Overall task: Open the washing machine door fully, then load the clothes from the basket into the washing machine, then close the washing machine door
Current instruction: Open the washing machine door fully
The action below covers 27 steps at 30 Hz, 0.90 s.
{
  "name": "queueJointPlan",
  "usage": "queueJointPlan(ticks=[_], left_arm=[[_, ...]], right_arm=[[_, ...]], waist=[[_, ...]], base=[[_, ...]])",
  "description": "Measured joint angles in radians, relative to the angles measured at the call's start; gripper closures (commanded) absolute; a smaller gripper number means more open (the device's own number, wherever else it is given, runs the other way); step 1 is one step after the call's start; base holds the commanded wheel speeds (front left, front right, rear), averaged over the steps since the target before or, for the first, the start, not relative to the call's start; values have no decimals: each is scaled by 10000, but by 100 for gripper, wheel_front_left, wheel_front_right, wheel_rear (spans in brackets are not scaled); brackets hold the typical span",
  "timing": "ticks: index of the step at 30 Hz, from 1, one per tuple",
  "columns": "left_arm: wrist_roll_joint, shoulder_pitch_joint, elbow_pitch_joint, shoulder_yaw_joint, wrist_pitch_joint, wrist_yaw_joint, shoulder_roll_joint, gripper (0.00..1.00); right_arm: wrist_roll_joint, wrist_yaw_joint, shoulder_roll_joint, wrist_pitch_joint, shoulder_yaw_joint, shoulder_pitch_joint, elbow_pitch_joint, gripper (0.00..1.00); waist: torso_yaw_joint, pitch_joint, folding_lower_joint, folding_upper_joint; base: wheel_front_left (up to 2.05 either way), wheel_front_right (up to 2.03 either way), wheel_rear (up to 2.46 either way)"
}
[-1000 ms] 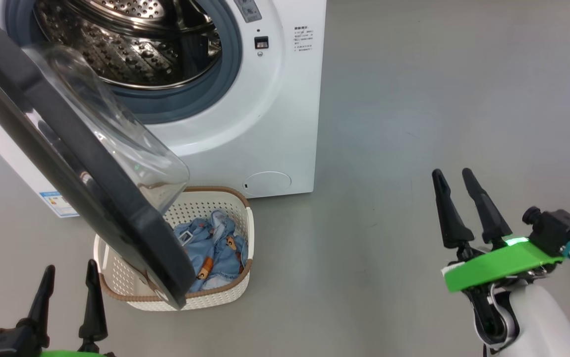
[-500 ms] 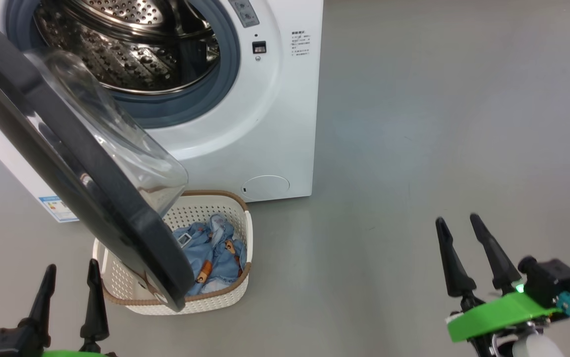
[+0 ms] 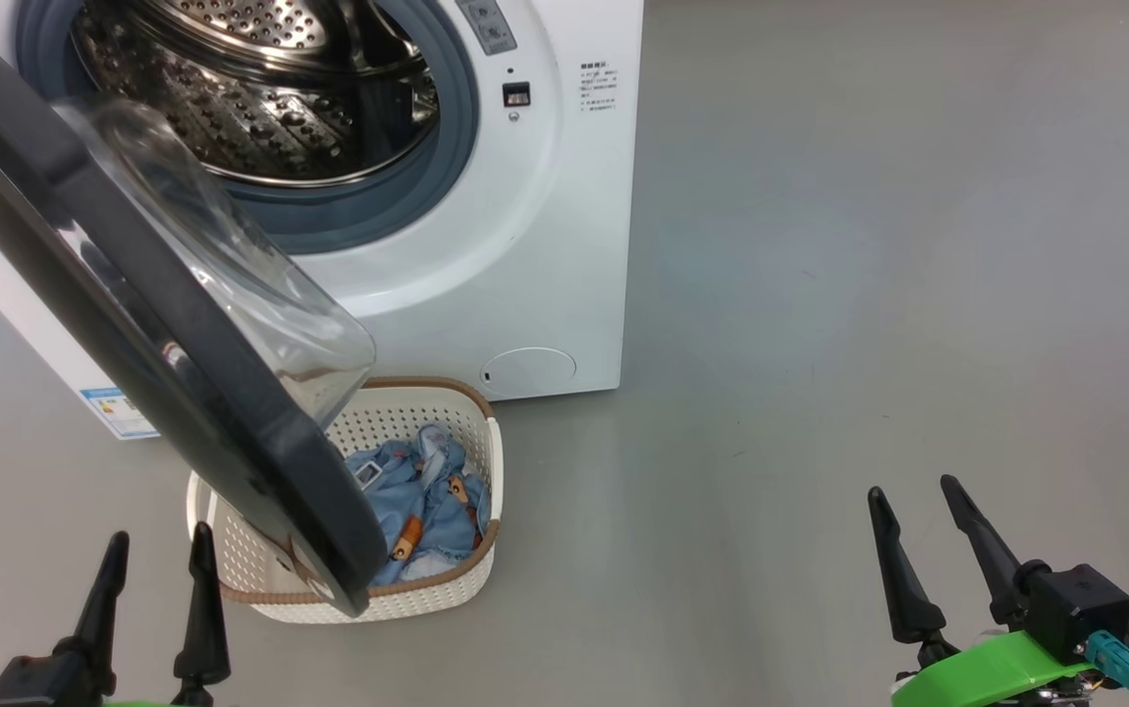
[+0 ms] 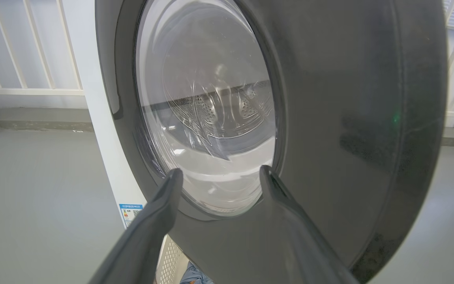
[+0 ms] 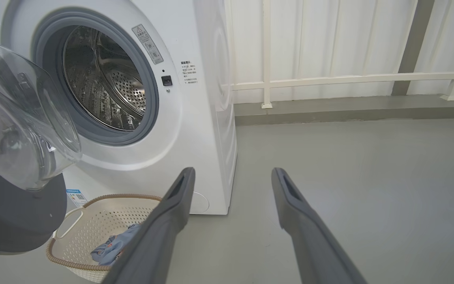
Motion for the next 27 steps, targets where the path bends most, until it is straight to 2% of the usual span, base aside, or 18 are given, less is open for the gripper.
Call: queueJointPlan(ticks=[8,27], left_arm=[[0,38,2,-105,0,0,0,0],[0,187,96,-305,0,0,104,0]], right_arm=[[-508,0,46,0,-232,2,-54,0],[-621,0,86,0,-476,-21,104,0]], waist=[[53,-21,0,0],[137,41,0,0]], base=[[0,0,0],[0,0,0]])
